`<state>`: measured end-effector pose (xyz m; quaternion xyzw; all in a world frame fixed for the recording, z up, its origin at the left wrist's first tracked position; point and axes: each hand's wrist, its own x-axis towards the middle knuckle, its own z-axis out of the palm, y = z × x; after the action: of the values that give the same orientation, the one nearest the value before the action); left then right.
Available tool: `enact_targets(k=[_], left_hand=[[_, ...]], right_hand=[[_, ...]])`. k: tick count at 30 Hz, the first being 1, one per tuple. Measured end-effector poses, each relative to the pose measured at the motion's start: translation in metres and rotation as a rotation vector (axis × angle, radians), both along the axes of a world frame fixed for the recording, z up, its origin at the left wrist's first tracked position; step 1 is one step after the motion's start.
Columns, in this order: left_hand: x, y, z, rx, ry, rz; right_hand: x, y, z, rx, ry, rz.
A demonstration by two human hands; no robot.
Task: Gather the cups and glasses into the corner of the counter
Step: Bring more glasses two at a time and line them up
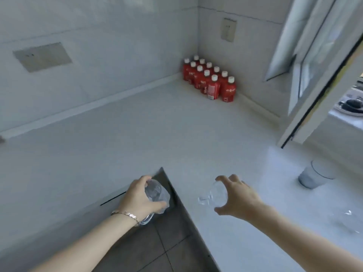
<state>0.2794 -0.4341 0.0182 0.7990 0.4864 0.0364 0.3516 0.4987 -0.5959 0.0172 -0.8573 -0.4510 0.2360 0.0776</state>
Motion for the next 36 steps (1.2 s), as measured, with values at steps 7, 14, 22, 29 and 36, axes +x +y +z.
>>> enact_targets(k=[7,14,22,29,36], left_hand=[[-0.205,0.038,0.018,0.032,-0.007,0.333],[-0.411,0.071,0.035,0.069,0.081,0.544],[-0.577,0.121,0.048,0.073,0.124,0.721],[-0.673,0.201,0.038,0.036,0.113,0.863],[-0.754,0.309,0.027,0.029,0.129,0.944]], right_hand=[[-0.183,0.135,0.018,0.112,0.017,0.354],[-0.373,0.237,0.032,0.063,0.077,0.609],[-0.533,0.334,0.046,0.036,0.071,0.784],[-0.636,0.435,0.040,0.033,0.045,0.914],[-0.730,0.555,0.024,-0.016,0.059,1.014]])
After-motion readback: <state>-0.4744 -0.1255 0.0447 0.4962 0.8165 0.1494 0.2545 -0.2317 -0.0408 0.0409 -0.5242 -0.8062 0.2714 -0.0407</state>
